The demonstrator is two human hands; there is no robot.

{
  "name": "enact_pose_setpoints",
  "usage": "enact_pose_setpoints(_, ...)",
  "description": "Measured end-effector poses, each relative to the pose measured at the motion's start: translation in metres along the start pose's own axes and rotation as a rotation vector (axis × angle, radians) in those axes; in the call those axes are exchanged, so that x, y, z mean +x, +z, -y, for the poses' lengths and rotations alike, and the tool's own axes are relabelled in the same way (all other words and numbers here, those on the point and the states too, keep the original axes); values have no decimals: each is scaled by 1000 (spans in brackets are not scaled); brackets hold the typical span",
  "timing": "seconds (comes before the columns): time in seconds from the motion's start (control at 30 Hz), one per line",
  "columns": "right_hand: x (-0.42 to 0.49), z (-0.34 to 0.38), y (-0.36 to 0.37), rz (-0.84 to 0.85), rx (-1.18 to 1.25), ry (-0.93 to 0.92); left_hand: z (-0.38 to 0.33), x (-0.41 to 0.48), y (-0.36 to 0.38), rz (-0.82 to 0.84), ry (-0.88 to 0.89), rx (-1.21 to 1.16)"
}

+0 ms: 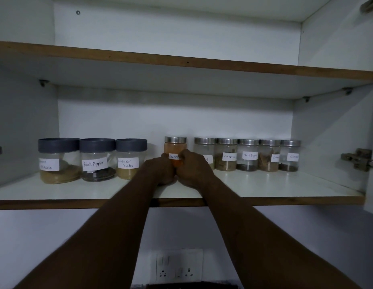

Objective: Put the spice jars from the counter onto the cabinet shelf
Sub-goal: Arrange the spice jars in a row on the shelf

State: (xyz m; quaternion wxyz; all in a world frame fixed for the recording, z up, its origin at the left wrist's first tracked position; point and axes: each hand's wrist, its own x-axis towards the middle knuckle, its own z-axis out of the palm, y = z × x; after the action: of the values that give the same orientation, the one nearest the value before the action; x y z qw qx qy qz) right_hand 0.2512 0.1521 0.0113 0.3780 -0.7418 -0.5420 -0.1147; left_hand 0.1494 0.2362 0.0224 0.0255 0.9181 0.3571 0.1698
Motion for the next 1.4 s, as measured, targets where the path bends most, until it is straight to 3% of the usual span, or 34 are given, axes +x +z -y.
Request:
enact_pose_setpoints(0.13, 1, -4, 1, -31, -33, 5, -4, 9, -2, 65, 3, 28)
enact_pose_setpoints(0.6, 1, -7, -4, -49, -86, 13, -7, 12, 7, -35, -45, 68)
enact_pose_setpoints(0.87, -10, 11, -5, 83, -50, -196, -3, -45, 0, -257, -86, 37)
enact_pose_setpoints(1.1, -24, 38, 7, 187, -19, -231, 34, -106, -19, -656, -475, -354)
enact_pose_setpoints(1.2, -27, 54, 19, 184, 33, -246, 45, -108, -28, -589, -529, -450)
enact_pose_setpoints(1.4, -21, 56, 22, 299, 69, -163, 55, -89, -28, -411, -468, -358)
